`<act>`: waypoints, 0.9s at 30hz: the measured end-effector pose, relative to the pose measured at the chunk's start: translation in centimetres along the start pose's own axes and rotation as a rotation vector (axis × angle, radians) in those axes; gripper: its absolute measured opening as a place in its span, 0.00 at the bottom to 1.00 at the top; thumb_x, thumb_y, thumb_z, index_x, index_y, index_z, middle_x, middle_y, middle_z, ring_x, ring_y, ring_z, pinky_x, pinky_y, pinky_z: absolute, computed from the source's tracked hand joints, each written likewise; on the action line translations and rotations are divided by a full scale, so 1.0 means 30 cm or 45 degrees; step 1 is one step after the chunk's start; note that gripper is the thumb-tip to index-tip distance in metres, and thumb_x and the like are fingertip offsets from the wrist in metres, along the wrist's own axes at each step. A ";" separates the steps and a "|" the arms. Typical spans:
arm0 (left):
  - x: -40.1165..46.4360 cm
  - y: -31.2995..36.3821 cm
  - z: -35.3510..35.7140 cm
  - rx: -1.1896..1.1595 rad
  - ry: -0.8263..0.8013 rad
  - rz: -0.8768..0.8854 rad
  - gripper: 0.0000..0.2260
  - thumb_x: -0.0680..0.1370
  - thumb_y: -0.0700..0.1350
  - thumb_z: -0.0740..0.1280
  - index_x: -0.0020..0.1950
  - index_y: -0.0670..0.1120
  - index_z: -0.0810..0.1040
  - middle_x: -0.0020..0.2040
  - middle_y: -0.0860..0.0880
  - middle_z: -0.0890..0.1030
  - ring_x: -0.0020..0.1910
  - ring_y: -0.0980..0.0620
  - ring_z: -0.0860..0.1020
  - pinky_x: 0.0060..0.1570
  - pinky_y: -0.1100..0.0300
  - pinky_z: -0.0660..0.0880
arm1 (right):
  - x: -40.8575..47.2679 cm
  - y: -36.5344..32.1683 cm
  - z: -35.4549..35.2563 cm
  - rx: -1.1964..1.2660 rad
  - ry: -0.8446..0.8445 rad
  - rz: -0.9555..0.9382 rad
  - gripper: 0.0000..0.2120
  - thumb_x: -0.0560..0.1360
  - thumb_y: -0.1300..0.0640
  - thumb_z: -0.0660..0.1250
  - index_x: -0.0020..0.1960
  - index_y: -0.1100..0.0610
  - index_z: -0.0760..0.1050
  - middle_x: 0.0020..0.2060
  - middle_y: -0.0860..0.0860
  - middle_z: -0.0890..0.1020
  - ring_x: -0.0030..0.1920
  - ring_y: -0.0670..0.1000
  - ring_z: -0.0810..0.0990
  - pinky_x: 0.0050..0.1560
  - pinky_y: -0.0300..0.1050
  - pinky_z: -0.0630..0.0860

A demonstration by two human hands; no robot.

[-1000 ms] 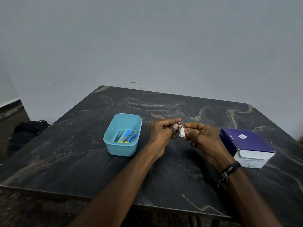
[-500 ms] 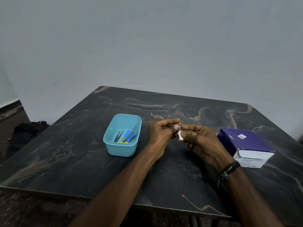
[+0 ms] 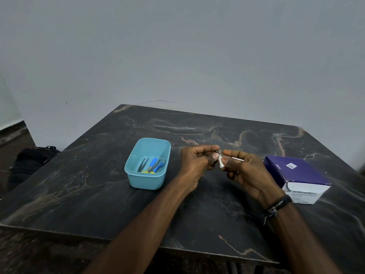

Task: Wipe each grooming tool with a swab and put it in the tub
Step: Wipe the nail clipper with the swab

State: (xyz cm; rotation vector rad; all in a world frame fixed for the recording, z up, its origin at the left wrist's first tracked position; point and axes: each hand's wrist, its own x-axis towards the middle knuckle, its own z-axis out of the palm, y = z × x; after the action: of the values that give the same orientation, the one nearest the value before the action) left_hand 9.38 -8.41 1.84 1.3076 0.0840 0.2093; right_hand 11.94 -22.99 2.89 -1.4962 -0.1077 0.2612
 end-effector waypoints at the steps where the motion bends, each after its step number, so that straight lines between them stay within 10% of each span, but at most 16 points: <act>1: -0.001 0.002 -0.002 -0.001 -0.022 -0.012 0.09 0.73 0.31 0.70 0.49 0.43 0.83 0.39 0.50 0.84 0.38 0.54 0.82 0.43 0.55 0.80 | 0.002 0.000 -0.005 -0.003 0.011 0.002 0.14 0.72 0.67 0.70 0.58 0.62 0.78 0.39 0.55 0.84 0.34 0.48 0.80 0.33 0.39 0.74; 17: 0.004 -0.006 -0.004 0.100 -0.019 -0.139 0.06 0.72 0.33 0.72 0.48 0.37 0.81 0.37 0.45 0.82 0.32 0.52 0.79 0.31 0.62 0.80 | -0.009 0.038 0.029 -1.171 0.292 -0.822 0.15 0.71 0.73 0.68 0.53 0.57 0.76 0.42 0.44 0.77 0.42 0.42 0.76 0.41 0.28 0.74; 27: 0.001 -0.004 0.003 -0.105 0.141 -0.185 0.07 0.74 0.32 0.70 0.52 0.36 0.80 0.46 0.40 0.83 0.42 0.47 0.83 0.37 0.56 0.83 | -0.017 0.063 0.045 -1.405 0.290 -1.159 0.08 0.73 0.59 0.70 0.51 0.53 0.76 0.40 0.49 0.82 0.39 0.50 0.80 0.38 0.53 0.78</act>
State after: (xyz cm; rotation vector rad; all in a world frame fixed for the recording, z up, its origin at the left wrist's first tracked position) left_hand 9.45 -8.53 1.74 1.2023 0.2610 0.1593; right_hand 10.94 -21.70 1.17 -2.3501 -0.8235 -0.8365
